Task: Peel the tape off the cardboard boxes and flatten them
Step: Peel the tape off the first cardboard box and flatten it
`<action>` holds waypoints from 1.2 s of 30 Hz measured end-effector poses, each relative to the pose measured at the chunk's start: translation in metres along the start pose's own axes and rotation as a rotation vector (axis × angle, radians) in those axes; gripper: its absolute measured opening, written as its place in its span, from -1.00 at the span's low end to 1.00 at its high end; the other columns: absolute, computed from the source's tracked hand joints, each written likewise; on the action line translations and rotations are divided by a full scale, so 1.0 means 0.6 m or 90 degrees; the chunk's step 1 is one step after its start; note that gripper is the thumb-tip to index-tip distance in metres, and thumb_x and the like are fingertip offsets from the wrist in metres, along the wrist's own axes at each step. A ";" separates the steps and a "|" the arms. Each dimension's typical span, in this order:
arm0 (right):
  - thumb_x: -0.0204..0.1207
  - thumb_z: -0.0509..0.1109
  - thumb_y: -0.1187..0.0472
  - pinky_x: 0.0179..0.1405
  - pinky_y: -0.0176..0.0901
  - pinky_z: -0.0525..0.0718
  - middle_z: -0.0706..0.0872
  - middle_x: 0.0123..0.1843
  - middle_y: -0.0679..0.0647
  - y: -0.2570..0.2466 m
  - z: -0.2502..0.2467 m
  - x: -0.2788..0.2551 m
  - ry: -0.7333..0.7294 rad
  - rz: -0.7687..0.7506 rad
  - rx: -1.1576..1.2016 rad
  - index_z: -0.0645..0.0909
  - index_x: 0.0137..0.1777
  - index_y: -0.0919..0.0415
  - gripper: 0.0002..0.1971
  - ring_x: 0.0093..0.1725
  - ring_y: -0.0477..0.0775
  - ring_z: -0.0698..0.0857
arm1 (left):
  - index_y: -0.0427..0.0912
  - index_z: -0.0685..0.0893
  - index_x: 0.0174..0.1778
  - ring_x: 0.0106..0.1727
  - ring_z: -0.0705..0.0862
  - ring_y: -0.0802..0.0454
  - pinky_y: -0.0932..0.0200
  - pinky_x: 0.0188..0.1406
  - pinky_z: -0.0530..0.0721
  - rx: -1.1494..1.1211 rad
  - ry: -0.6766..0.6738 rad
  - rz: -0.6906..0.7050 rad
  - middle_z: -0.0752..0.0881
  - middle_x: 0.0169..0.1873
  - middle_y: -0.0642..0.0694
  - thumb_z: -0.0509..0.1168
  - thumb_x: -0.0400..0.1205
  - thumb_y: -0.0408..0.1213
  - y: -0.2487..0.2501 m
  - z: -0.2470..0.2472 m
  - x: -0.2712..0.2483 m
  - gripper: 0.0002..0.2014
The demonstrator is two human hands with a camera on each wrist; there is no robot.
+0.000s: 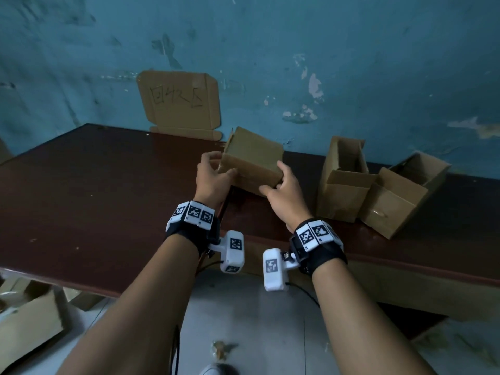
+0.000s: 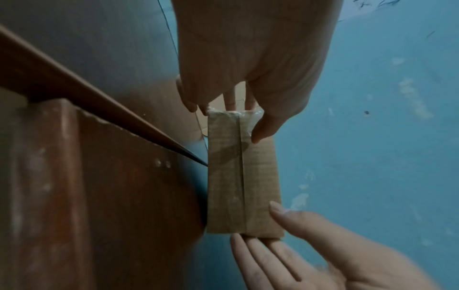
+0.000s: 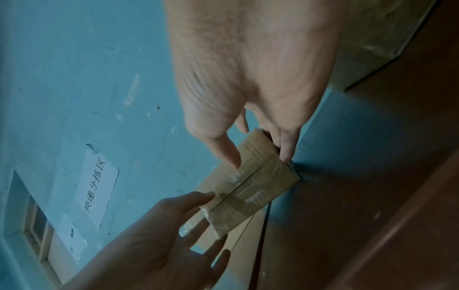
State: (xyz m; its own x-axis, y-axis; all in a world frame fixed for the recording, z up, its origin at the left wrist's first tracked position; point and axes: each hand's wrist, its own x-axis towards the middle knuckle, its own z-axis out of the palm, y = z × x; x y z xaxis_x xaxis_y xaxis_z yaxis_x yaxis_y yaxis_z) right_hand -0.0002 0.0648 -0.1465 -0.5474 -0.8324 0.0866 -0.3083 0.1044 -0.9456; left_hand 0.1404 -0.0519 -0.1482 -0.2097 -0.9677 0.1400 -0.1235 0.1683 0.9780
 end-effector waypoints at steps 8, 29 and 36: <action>0.56 0.63 0.16 0.50 0.06 0.68 0.61 0.52 0.01 0.023 -0.057 -0.087 0.055 0.034 0.040 0.38 0.70 -0.08 -0.25 0.42 0.01 0.67 | 0.21 0.72 0.06 0.28 0.78 -0.04 -0.20 0.28 0.82 -0.026 -0.029 0.125 0.72 0.24 -0.07 0.60 0.52 -0.28 0.051 0.010 -0.102 -0.67; 0.78 0.15 -0.34 0.30 0.06 0.62 0.73 0.33 0.02 -0.029 -0.136 -0.175 0.130 0.017 0.049 0.60 0.45 0.06 -0.46 0.32 0.04 0.69 | -0.18 0.73 0.12 0.05 0.76 0.27 0.45 -0.04 0.67 0.005 -0.109 0.287 0.79 0.05 -0.01 0.50 0.66 -0.44 0.101 0.037 -0.218 -0.83; 0.59 0.58 -0.17 0.68 0.08 0.50 0.50 0.71 -0.13 -0.017 -0.134 -0.165 0.094 -0.084 0.010 0.27 0.80 -0.24 -0.17 0.67 -0.08 0.47 | -0.13 0.78 0.13 0.02 0.77 0.27 0.43 0.04 0.68 0.048 -0.096 0.297 0.79 0.00 0.02 0.44 0.67 -0.54 0.092 0.041 -0.213 -0.76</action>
State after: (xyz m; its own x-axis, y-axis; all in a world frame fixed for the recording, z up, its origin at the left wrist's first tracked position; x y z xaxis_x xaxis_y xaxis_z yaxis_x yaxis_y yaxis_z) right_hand -0.0056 0.1898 -0.1200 -0.6113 -0.7497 0.2536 -0.3729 -0.0098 -0.9278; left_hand 0.1363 0.0854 -0.1161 -0.3967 -0.7486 0.5312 -0.0521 0.5961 0.8012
